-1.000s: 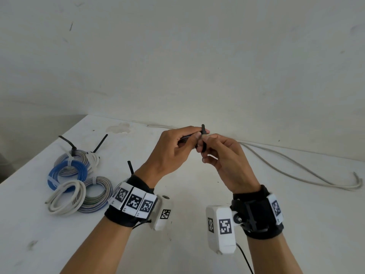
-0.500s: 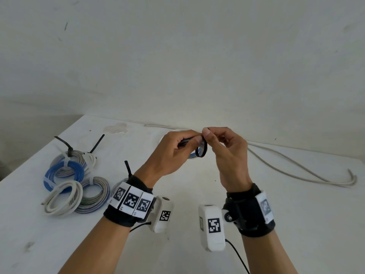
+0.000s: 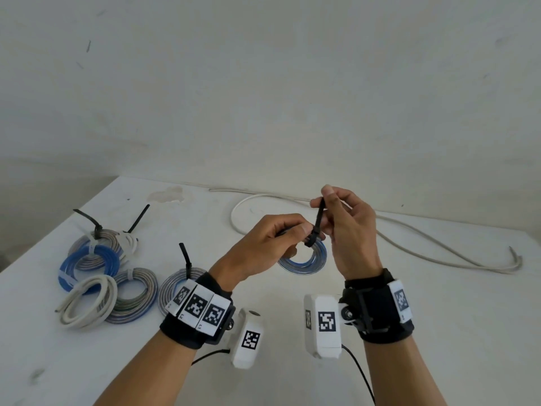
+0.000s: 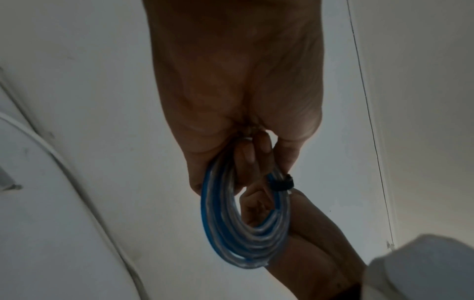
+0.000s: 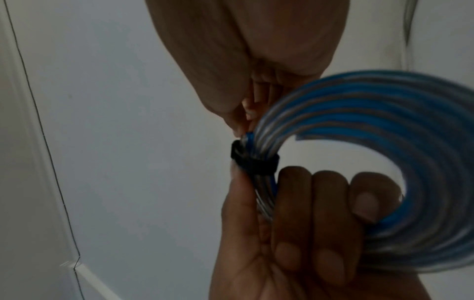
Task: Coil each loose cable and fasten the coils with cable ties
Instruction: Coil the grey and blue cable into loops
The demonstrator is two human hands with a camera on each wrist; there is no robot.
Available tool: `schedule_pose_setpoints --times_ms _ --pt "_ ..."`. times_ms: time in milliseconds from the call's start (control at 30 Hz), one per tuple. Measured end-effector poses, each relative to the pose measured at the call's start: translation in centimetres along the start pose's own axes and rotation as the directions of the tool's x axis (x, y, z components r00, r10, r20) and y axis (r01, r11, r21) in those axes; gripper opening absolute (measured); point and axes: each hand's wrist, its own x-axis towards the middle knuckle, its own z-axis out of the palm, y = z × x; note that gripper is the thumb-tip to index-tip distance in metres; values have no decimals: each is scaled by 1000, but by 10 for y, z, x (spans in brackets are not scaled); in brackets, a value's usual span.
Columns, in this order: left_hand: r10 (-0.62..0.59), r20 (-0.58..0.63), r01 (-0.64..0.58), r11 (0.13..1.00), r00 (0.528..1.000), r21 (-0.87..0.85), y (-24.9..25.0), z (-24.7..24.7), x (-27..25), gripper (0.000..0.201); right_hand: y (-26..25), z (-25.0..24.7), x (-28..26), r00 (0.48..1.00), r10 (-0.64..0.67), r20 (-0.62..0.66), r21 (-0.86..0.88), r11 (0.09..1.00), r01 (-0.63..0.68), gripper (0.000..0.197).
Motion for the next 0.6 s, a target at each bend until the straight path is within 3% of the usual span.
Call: schedule_pose_setpoints --times_ms 133,333,500,600 --pt "-37 -40 36 999 999 -17 2 -4 -1 30 -1 5 -5 987 13 159 -71 997 -2 26" --pt "-22 5 22 1000 1000 1 7 -7 -4 24 6 5 1 995 -99 18 -162 982 100 23" --pt "-41 -136 42 999 990 10 5 3 0 35 14 10 1 993 -115 -20 -162 981 110 24" --pt "-85 -161 82 996 983 -25 3 9 2 31 13 9 2 983 -169 -78 -154 976 156 22"
